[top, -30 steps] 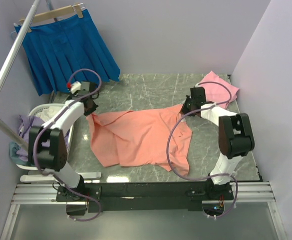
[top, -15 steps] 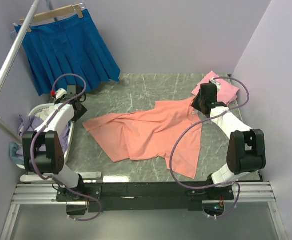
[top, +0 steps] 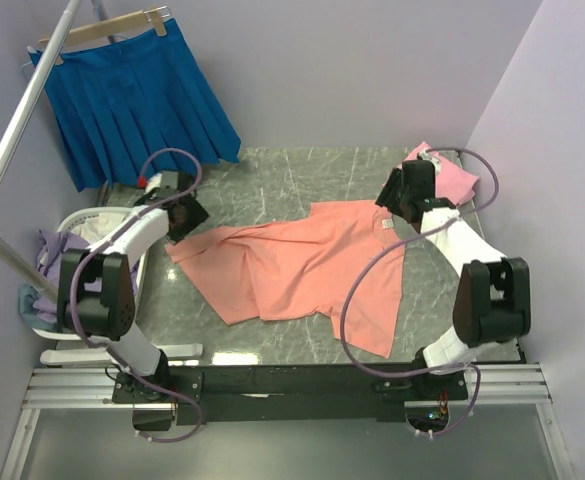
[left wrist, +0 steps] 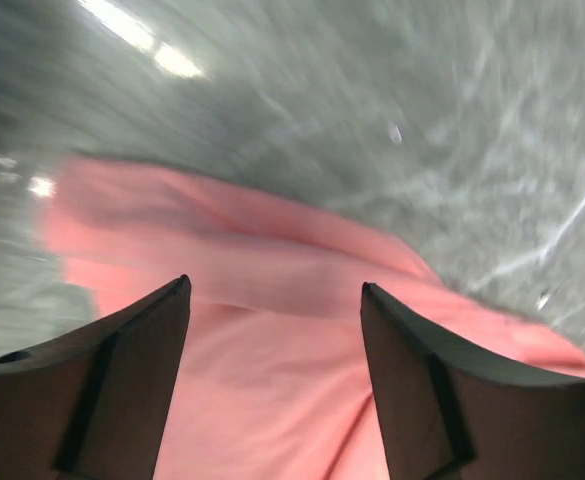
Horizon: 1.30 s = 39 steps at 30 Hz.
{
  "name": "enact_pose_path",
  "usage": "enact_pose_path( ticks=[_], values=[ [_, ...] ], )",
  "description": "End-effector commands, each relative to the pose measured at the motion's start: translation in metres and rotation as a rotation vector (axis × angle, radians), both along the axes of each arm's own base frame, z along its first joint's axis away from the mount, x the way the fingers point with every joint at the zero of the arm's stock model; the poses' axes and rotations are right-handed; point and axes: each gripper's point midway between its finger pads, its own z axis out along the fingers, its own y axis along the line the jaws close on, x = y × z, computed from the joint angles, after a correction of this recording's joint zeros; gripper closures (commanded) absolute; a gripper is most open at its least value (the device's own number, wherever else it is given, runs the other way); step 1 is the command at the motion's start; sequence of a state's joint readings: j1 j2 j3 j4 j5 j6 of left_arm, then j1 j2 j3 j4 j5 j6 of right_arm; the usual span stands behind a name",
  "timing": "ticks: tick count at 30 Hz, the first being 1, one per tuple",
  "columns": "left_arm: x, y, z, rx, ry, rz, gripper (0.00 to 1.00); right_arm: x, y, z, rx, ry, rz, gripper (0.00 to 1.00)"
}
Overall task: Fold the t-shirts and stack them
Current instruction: Flatten out the tshirt
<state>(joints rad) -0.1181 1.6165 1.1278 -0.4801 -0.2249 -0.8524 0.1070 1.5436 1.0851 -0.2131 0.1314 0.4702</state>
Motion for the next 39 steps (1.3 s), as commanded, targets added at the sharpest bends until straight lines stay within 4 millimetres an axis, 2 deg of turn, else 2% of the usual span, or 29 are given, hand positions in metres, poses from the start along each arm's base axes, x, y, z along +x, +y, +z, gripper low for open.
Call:
enact_pose_path(
  ticks=[1, 2, 3, 5, 6, 8, 11, 18, 21, 22, 25, 26, 27, 28, 30, 31, 35, 39],
  values=[
    [0.012, -0.045, -0.01, -0.022, 0.0, -0.097, 0.23, 0.036, 0.001, -0.002, -0.023, -0.008, 0.003, 0.32],
    [0.011, -0.049, -0.012, -0.02, 0.011, -0.106, 0.2, 0.045, 0.006, 0.005, -0.01, -0.009, 0.027, 0.32],
    [0.01, -0.057, -0.018, -0.02, 0.025, -0.127, 0.21, 0.05, 0.007, -0.011, -0.013, 0.031, 0.039, 0.31],
    [0.008, -0.065, -0.023, -0.022, 0.033, -0.157, 0.2, 0.063, 0.012, -0.009, -0.013, 0.028, 0.067, 0.29],
    [0.006, -0.071, -0.026, -0.028, 0.034, -0.172, 0.18, 0.067, 0.012, -0.025, -0.018, 0.07, 0.067, 0.29],
    [0.005, -0.077, -0.027, -0.041, 0.029, -0.186, 0.1, 0.076, 0.015, -0.035, -0.016, 0.104, 0.091, 0.29],
    [0.005, -0.081, -0.028, -0.033, 0.035, -0.205, 0.08, 0.083, 0.018, -0.049, -0.009, 0.149, 0.123, 0.29],
    [0.002, -0.086, -0.042, -0.041, 0.074, -0.224, 0.08, 0.077, 0.032, -0.069, 0.029, 0.213, 0.206, 0.28],
    [-0.002, -0.087, -0.047, -0.054, 0.081, -0.231, 0.08, 0.073, 0.037, -0.077, 0.045, 0.247, 0.239, 0.31],
    [0.0, -0.089, -0.046, -0.059, 0.07, -0.235, 0.08, 0.07, 0.038, -0.08, 0.05, 0.267, 0.249, 0.34],
    [-0.002, -0.091, -0.052, -0.066, 0.082, -0.248, 0.08, 0.07, 0.038, -0.082, 0.046, 0.28, 0.258, 0.53],
    [-0.002, -0.091, -0.056, -0.065, 0.098, -0.252, 0.08, 0.067, 0.039, -0.082, 0.047, 0.279, 0.26, 0.67],
    [-0.002, -0.092, -0.058, -0.064, 0.105, -0.259, 0.09, 0.066, 0.039, -0.08, 0.048, 0.274, 0.262, 0.73],
    [-0.002, -0.092, -0.059, -0.063, 0.11, -0.262, 0.09, 0.065, 0.04, -0.08, 0.051, 0.264, 0.267, 0.85],
    [-0.002, -0.092, -0.061, -0.061, 0.113, -0.265, 0.09, 0.066, 0.04, -0.07, 0.055, 0.233, 0.272, 0.97],
    [-0.002, -0.092, -0.06, -0.061, 0.11, -0.265, 0.09, 0.064, 0.041, -0.069, 0.054, 0.228, 0.275, 1.0],
    [-0.005, -0.092, -0.06, -0.064, 0.104, -0.266, 0.1, 0.062, 0.043, -0.051, 0.057, 0.189, 0.292, 1.0],
    [-0.007, -0.09, -0.062, -0.058, 0.114, -0.27, 0.1, 0.048, 0.049, -0.036, 0.069, 0.161, 0.319, 1.0]
  ],
)
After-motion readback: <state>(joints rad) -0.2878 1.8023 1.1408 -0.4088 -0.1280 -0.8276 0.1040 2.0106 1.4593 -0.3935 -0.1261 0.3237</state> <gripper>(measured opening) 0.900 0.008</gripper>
